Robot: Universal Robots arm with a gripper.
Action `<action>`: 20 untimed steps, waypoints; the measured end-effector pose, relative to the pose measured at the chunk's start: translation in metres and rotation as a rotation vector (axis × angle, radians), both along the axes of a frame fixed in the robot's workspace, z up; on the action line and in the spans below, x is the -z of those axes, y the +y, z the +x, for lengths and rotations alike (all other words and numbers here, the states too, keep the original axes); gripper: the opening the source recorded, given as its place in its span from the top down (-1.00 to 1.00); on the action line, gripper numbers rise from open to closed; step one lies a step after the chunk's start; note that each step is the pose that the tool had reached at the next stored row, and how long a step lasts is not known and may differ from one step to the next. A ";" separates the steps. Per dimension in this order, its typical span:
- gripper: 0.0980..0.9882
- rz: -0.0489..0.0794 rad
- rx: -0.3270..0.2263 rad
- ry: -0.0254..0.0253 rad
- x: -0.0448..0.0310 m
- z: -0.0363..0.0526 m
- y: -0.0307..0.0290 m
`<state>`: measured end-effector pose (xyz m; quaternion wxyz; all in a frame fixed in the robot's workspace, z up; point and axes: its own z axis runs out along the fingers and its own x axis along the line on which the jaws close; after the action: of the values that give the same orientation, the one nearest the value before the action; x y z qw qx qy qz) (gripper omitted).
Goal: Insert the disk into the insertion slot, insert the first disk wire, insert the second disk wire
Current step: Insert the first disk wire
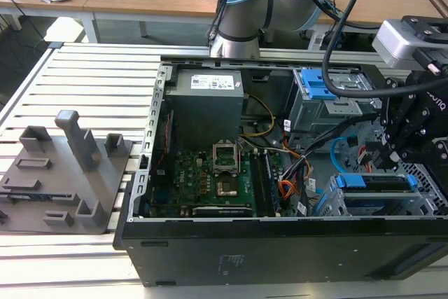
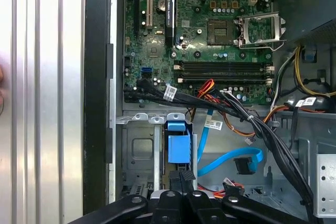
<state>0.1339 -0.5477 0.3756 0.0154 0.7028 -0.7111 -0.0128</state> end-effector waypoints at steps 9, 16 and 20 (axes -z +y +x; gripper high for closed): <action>0.41 0.000 0.000 0.0000 0.0000 0.0029 0.0000; 0.41 0.000 0.000 0.0010 0.0000 0.0276 0.0006; 0.41 0.000 0.000 0.0015 -0.0006 0.0381 0.0007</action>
<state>0.1720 -0.5470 0.3762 0.0160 0.7028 -0.7111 -0.0133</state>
